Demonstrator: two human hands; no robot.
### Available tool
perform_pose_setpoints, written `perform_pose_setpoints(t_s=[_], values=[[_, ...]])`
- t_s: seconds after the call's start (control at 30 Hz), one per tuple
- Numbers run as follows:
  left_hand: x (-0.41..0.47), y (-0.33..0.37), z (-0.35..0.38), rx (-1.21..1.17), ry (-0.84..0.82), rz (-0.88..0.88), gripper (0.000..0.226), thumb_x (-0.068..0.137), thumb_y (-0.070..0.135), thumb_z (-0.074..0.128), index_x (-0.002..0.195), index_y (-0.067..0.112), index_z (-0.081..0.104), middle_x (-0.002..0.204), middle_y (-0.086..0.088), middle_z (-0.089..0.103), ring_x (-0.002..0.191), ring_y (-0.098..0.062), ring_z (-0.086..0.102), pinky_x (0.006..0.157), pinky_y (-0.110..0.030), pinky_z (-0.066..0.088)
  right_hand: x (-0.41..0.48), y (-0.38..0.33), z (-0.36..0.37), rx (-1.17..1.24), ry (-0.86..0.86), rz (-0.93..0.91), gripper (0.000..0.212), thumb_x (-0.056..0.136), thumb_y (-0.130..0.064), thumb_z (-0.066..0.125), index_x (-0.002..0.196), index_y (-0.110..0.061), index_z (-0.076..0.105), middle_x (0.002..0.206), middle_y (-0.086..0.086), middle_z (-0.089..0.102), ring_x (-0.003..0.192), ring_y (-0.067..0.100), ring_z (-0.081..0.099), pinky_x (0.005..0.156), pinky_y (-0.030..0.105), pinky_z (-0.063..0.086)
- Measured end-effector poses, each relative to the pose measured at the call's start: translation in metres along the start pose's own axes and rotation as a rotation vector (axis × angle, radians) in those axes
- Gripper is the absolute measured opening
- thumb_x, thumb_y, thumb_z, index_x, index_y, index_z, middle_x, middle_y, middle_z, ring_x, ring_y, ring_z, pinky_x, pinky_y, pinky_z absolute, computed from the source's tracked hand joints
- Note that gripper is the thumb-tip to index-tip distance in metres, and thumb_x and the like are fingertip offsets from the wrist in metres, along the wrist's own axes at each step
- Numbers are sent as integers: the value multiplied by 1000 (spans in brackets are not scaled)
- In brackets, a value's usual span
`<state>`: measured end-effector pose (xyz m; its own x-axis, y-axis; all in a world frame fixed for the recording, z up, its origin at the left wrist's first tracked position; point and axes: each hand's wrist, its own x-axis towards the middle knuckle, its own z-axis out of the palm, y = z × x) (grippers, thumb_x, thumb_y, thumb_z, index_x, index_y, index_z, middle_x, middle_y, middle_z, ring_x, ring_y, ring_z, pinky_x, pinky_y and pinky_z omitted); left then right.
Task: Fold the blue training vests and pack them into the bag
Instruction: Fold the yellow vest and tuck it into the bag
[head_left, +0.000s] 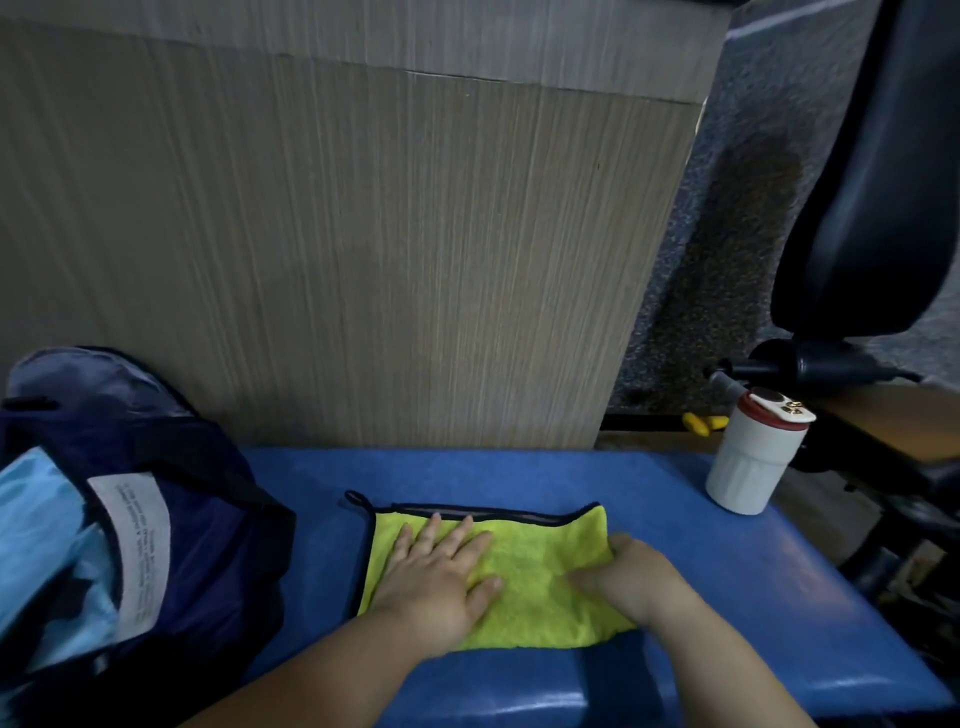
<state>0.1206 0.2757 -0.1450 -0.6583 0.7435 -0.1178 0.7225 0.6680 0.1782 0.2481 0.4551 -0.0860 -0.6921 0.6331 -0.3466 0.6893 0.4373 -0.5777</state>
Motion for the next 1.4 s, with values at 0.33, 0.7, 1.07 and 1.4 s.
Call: perform_pose_setpoints(t_s=[0.33, 0.7, 1.07, 1.4], values=[[8, -19, -4, -664, 32, -39, 102, 62, 97, 0, 145, 48, 33, 159, 18, 20, 148, -3, -1, 121, -35, -6, -10, -28, 22, 411, -26, -144, 61, 65, -25, 64, 126, -22, 59, 105, 2, 67, 91, 19, 65, 72, 31, 54], [11, -20, -23, -1398, 27, -162, 88, 68, 93, 24, 111, 28, 65, 121, 4, 66, 126, -14, 53, 112, -33, 31, -27, -66, 55, 640, 17, -272, 79, 62, -30, 65, 140, -23, 51, 129, -2, 61, 115, 14, 58, 96, 31, 48], [-3, -38, -47, -1237, 202, -377, 31, 95, 39, 56, 107, 12, 61, 110, -12, 66, 100, -24, 63, 96, -45, 49, -31, -90, 100, 427, -48, -497, 49, 92, -32, 64, 138, -30, 47, 93, -7, 67, 84, 3, 62, 72, 14, 47], [-9, -67, -37, -583, 237, -455, 50, 99, 21, 39, 146, 23, 23, 126, -5, 53, 112, -23, 50, 94, -37, 44, -23, -68, 114, -472, -54, -630, 73, 97, -61, 34, 157, -29, 7, 163, -12, -12, 147, 14, -24, 119, 49, -12]])
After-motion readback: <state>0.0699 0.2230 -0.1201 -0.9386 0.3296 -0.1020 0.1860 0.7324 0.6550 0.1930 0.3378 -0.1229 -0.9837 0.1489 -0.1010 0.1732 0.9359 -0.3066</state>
